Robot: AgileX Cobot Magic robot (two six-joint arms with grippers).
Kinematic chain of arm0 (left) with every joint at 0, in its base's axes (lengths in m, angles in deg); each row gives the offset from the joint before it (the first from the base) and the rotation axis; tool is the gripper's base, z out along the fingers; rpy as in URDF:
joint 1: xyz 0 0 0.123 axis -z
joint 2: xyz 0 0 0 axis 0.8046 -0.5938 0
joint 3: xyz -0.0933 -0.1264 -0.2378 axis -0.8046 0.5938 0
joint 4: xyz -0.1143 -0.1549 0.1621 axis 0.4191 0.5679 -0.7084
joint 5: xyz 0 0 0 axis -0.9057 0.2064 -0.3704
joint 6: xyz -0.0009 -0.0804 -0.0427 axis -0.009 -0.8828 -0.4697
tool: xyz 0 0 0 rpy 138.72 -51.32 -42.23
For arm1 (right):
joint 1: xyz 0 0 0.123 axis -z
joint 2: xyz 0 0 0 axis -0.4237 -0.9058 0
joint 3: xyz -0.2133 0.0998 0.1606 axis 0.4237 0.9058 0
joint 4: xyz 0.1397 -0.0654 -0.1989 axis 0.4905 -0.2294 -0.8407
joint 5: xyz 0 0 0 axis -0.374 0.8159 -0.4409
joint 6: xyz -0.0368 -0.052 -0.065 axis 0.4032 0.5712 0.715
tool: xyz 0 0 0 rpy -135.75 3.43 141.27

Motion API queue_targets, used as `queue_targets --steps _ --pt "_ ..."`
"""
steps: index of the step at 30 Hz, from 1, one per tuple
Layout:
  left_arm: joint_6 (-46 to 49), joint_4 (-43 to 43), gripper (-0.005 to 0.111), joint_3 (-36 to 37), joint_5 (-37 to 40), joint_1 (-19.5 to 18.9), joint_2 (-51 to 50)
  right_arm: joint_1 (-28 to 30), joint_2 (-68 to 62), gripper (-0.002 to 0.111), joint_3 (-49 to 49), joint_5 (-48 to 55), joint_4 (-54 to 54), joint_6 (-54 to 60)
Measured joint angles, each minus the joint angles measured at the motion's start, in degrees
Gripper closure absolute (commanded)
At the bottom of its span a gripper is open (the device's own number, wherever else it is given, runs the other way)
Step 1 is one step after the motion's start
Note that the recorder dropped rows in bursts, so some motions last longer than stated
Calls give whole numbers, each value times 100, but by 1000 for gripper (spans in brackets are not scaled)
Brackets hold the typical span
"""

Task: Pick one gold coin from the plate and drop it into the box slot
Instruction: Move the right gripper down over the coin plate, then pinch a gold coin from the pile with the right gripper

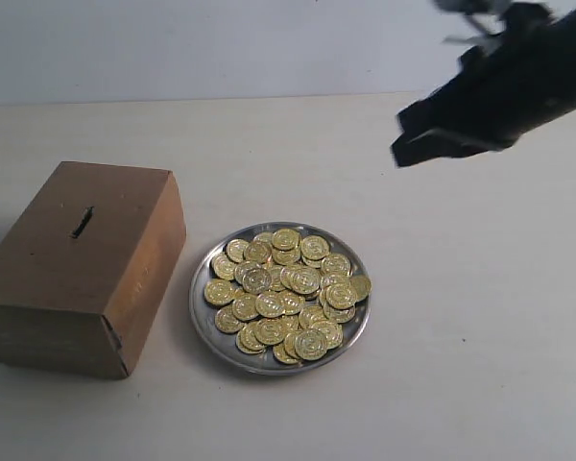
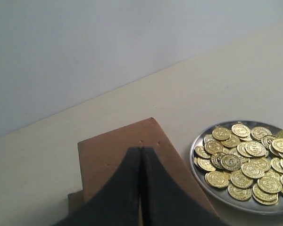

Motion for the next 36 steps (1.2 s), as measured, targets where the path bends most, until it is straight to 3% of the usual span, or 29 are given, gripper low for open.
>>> queue_targets --steps 7,13,17,24,36 --pt "0 43 107 0 12 0 -10 -1454 -1704 108 -1155 -101 -2352 -1570" --pt "0 179 107 0 81 0 -10 -2118 -2719 107 -2021 573 -3410 -2551" --pt "113 408 107 0 165 0 -10 -2237 -3077 92 -2291 1037 -3630 -2941" --pt "297 633 107 0 307 0 -10 -2259 -3198 46 -2370 1639 -3726 -3088" --pt "487 760 107 0 384 0 -10 -2259 -3210 46 -2379 1717 -3726 -3168"
